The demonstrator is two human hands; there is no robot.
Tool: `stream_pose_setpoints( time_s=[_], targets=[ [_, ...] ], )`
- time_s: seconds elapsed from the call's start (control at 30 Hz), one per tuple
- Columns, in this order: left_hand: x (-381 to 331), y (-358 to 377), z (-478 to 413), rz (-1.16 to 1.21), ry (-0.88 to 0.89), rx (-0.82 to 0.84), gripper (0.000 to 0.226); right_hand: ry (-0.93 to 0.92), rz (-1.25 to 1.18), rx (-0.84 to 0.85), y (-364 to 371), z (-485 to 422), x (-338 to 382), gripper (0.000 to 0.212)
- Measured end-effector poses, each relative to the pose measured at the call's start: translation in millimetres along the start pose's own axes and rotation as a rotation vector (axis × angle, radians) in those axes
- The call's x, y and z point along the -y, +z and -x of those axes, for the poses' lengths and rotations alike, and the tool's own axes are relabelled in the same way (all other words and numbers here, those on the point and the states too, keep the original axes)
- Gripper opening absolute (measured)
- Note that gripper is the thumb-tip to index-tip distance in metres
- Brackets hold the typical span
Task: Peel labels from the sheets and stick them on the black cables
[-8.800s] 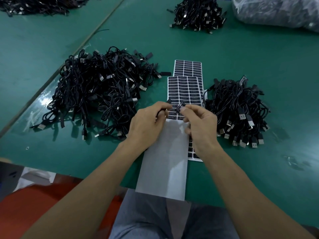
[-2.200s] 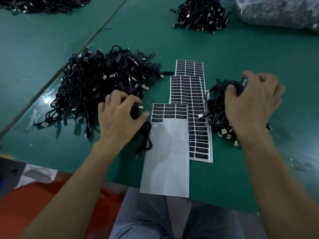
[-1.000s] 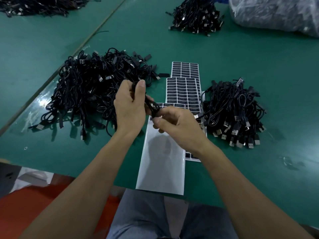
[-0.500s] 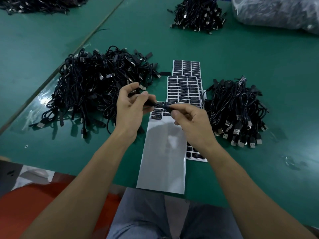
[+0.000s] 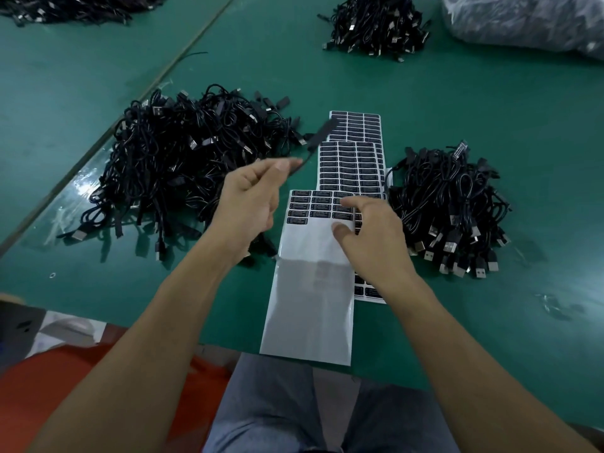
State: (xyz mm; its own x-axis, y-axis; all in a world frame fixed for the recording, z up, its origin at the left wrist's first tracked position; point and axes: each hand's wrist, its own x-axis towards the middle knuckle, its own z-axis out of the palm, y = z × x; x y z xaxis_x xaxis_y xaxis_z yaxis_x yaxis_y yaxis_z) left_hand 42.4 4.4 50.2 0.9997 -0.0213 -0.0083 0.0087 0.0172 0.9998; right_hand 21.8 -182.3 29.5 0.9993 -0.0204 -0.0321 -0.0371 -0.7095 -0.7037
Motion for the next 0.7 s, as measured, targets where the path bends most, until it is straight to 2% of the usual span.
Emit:
stream_pose_setpoints(
  time_s=[0.17,0.23,0.33,0.43,0.5,0.7],
  targets=[
    [-4,-6,-5,-0.477,0.103,0.026,0.024,0.095,0.192,0.056,8,-1,3,0.081],
    [-7,-9,-8,-0.615,0.1,0.055,0.021,0.112,0.279,0.083,12,-2,4,0.089],
    [-7,-12,-12,-0.778,0.004,0.121,0.014,0.094,0.308,0.103,16,-2,2,0.083],
    [-3,-11,-14,-0.982,-0.146,0.233,0.035,0.086,0.187,0.086,17,0,1,0.077],
    [1,-8,-12,-1.117,-0.218,0.293,0.039,0.089,0.122,0.065,18,1,1,0.077],
    [6,10,-7,-1.377,-0.147,0.187,0.03,0.1,0.002,0.052,20,1,5,0.078]
  ],
)
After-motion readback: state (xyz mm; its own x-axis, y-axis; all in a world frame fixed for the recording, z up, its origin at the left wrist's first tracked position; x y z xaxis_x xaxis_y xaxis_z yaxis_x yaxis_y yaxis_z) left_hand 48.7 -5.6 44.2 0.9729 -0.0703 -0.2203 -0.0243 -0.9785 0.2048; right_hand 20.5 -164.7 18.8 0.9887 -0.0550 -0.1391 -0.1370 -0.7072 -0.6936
